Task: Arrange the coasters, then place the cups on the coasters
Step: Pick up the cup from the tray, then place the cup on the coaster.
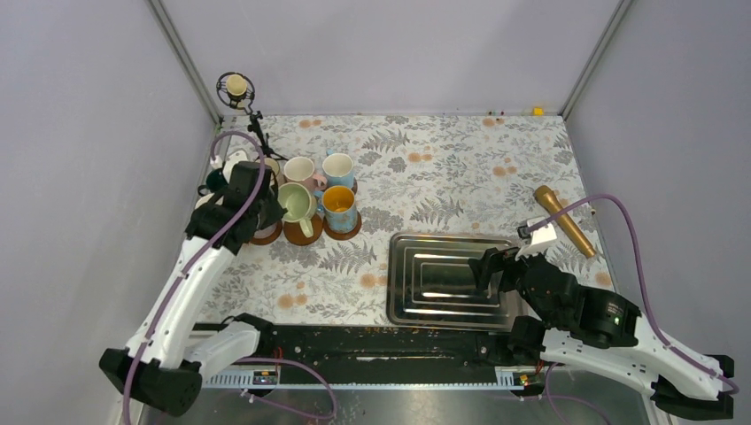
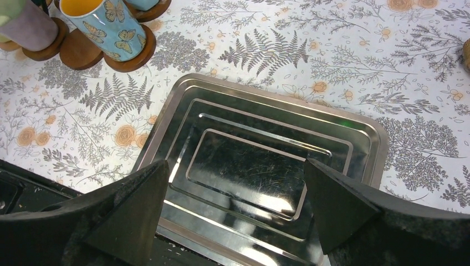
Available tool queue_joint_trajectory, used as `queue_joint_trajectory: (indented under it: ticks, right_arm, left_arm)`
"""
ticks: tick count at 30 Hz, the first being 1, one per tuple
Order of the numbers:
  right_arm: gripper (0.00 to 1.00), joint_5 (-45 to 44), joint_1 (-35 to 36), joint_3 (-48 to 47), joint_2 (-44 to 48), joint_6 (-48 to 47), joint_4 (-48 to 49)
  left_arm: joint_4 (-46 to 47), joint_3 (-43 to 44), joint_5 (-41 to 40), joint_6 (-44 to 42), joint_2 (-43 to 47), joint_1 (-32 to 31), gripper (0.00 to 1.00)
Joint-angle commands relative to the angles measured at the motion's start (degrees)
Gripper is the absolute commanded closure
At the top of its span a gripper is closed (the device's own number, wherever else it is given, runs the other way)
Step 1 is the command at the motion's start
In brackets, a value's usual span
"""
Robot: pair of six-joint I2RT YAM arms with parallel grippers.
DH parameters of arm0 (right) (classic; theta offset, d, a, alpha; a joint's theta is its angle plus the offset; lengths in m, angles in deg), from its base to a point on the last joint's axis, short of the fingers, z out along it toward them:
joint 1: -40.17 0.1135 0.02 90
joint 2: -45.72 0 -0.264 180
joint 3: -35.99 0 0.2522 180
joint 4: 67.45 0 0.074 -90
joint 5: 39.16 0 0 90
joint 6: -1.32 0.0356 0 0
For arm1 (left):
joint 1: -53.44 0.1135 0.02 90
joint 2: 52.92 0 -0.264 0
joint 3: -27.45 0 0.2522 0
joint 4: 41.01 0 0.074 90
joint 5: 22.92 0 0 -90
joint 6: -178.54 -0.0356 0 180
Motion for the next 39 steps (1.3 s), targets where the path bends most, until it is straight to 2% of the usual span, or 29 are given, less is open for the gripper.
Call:
queue_joint_trajectory:
  ticks: [1,12,22,39]
  right_arm:
    - [0.01,-0.61,0.26,0.32,0.1,-0.57,1.39]
    - [0.01,-0.92,0.26,1.84,2.47,-0.13,1.43]
    - [0.0,-0.94,0.27,2.12,2.3,-1.19,1.42]
    - [0.0,-1.65,0.25,2.13,1.26,-1.12,1.36]
  left_arm:
    - [4.09,1.17,1.22,-0.52,-3.72,3.47,1.0]
    - [7.95,-0.08,4.03,-5.0,-15.78,8.45,1.0]
    - [8.39,1.92,6.76,-6.79,-23.64,9.18,1.0]
    - [7.54,3.36,3.91,-7.8,-25.18,9.24,1.0]
